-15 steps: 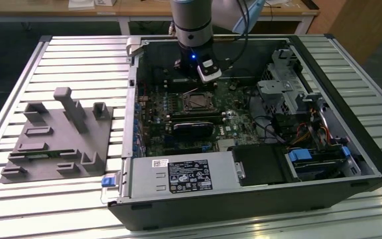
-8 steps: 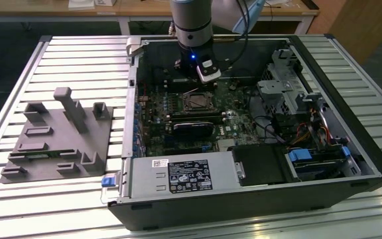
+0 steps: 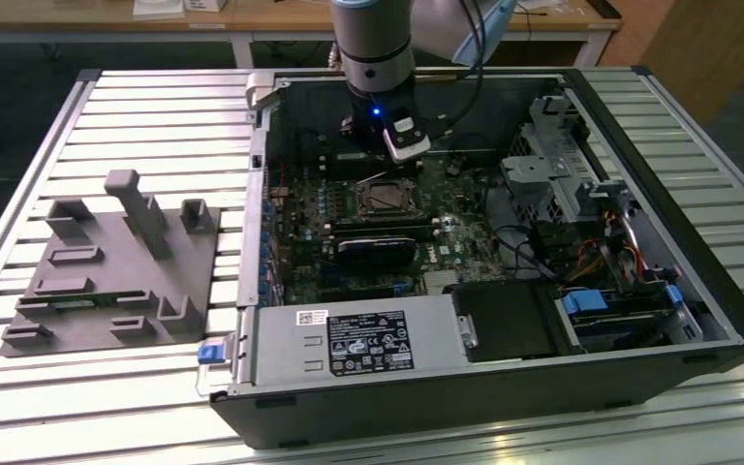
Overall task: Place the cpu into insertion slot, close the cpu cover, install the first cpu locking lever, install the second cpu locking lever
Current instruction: 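Install the first cpu locking lever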
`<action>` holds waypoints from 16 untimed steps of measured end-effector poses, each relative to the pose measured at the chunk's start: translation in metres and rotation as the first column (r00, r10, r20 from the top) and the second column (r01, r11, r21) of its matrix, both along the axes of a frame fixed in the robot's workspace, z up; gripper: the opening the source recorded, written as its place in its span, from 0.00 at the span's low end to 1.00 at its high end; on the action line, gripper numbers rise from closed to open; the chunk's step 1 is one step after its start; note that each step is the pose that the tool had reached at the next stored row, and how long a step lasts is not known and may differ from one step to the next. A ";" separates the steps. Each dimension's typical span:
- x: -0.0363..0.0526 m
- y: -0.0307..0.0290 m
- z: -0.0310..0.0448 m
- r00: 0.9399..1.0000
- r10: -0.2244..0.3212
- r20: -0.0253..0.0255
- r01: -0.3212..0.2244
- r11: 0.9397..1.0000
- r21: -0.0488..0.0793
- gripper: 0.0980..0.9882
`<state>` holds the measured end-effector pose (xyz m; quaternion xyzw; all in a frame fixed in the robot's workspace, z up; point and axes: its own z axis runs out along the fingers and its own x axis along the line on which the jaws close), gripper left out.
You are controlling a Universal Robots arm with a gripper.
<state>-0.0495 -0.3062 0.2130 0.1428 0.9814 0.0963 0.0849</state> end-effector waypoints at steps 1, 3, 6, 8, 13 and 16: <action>-0.0001 0.0001 -0.0001 1.000 0.000 0.000 0.000 1.000 0.000 0.01; -0.0006 0.0003 -0.0002 1.000 0.000 0.000 0.000 1.000 0.000 0.01; -0.0049 0.0026 -0.0013 1.000 0.000 0.006 0.000 1.000 0.000 0.01; -0.0051 0.0030 -0.0021 1.000 0.000 0.016 0.000 1.000 -0.002 0.01; -0.0058 0.0041 -0.0039 0.999 -0.001 0.036 0.002 1.000 -0.004 0.01; -0.0061 0.0058 -0.0047 0.999 -0.008 0.038 0.008 1.000 -0.003 0.01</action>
